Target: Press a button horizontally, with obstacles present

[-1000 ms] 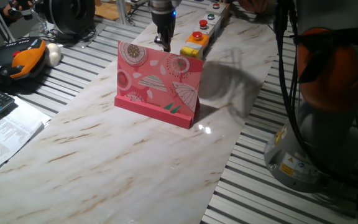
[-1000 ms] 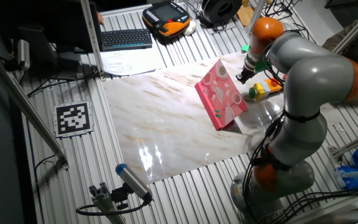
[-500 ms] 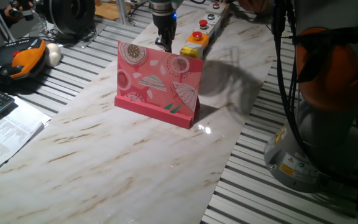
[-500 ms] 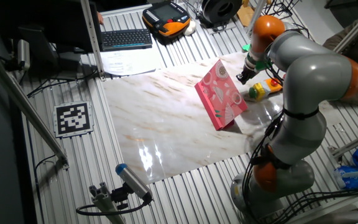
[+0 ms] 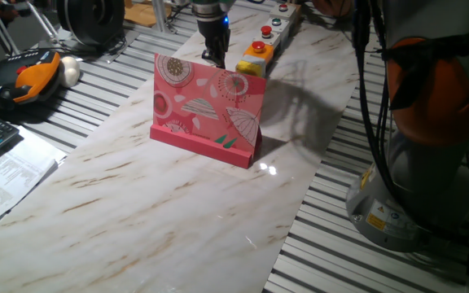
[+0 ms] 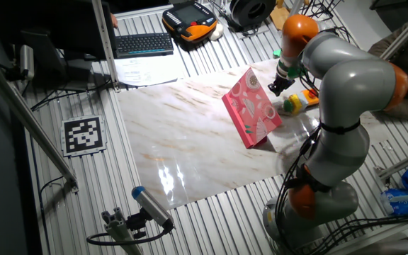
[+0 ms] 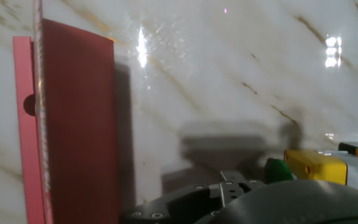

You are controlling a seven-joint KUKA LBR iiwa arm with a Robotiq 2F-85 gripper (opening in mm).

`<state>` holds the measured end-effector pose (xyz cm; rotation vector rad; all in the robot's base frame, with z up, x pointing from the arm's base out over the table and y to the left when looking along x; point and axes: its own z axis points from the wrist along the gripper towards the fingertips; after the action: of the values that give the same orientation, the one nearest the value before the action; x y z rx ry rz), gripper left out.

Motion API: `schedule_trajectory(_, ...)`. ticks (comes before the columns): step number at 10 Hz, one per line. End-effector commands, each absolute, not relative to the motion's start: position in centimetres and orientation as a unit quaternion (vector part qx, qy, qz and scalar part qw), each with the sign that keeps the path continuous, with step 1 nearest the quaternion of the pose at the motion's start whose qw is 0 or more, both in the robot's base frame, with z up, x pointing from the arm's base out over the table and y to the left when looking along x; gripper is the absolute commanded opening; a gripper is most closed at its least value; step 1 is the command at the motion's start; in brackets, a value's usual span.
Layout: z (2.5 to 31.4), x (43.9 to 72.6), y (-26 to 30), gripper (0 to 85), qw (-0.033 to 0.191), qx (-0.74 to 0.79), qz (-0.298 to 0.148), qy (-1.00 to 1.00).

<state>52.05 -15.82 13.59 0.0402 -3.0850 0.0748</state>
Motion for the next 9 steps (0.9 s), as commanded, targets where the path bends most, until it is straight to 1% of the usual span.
schedule_trajectory(1,13.6,52.1,-15.8,0.0,0.03,0.013,0.023,-0.999)
schedule_trajectory(2,13.6,52.1,-15.8,0.0,0.032,0.012,0.03,-0.999)
schedule_trajectory(3,13.6,52.1,-15.8,0.0,0.024,0.02,0.044,-0.999)
schedule_trajectory(4,13.3,52.1,-16.0,0.0,0.025,0.024,0.049,-0.998)
schedule_trajectory(5,12.9,52.0,-16.7,0.0,0.022,0.049,0.066,-0.996)
schedule_trajectory(6,12.1,51.9,-17.2,0.0,0.021,0.06,0.068,-0.996)
schedule_trajectory(7,11.4,51.7,-17.2,0.0,0.018,0.051,0.047,-0.997)
schedule_trajectory(8,10.7,51.4,-16.8,0.0,0.01,0.053,0.07,-0.996)
schedule_trajectory(9,10.3,51.1,-16.9,0.0,0.008,0.064,0.088,-0.994)
